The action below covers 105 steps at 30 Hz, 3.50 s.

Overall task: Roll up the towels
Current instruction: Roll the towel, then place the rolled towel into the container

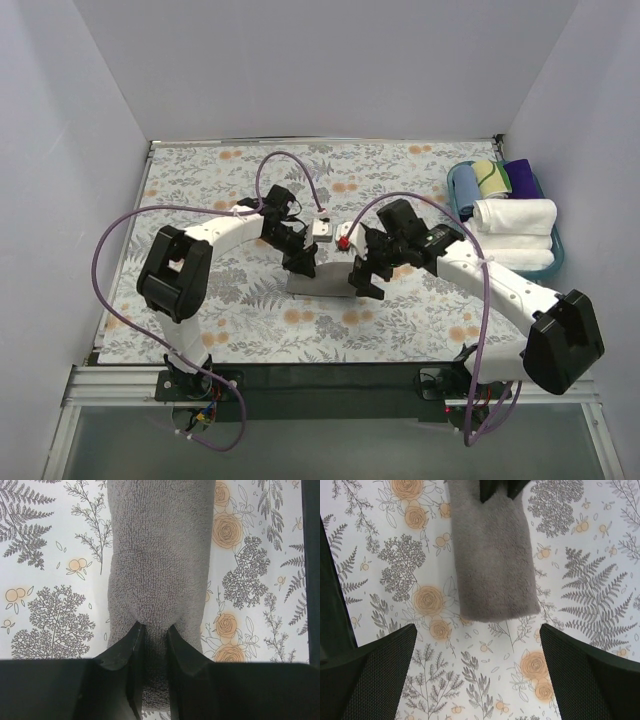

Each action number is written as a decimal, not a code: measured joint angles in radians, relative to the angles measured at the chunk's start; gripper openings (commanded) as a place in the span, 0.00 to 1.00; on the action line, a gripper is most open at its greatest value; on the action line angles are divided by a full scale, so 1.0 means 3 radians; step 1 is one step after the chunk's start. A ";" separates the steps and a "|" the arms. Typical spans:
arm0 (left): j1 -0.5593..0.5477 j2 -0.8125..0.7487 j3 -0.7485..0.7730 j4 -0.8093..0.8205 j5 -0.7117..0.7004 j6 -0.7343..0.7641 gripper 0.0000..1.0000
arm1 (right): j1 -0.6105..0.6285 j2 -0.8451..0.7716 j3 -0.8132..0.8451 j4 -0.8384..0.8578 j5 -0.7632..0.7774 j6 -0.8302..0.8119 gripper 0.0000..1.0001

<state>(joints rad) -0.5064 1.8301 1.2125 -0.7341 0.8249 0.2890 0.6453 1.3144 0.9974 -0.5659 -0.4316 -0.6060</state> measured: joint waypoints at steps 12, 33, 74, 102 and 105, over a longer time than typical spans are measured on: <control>0.0160 0.0491 0.0425 -0.0492 0.0465 0.0019 0.06 | 0.0778 0.0516 -0.0015 0.0514 0.0734 -0.0034 0.98; 0.0373 0.1110 0.0642 -0.1275 0.1165 0.0045 0.14 | 0.0977 0.1036 -0.0361 0.1352 0.1001 -0.0270 0.80; 0.0868 0.0731 0.1092 -0.1612 0.0968 -0.0018 0.57 | -0.2378 -0.1792 -0.0482 -0.0635 0.0567 -0.2768 0.01; 0.0646 0.0412 0.1082 -0.0950 0.0788 -0.0487 0.61 | -0.4157 -0.0067 0.1139 -0.1233 -0.0367 -0.2923 0.01; 0.0642 0.0291 0.1085 -0.0791 0.0791 -0.0609 0.61 | -0.4157 -0.0366 0.1073 -0.1294 -0.0317 -0.2252 0.01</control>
<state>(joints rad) -0.3138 1.9175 1.5379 -0.9714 1.0622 0.1062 -0.6018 1.2045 1.3193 -0.9543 -0.5266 -1.2816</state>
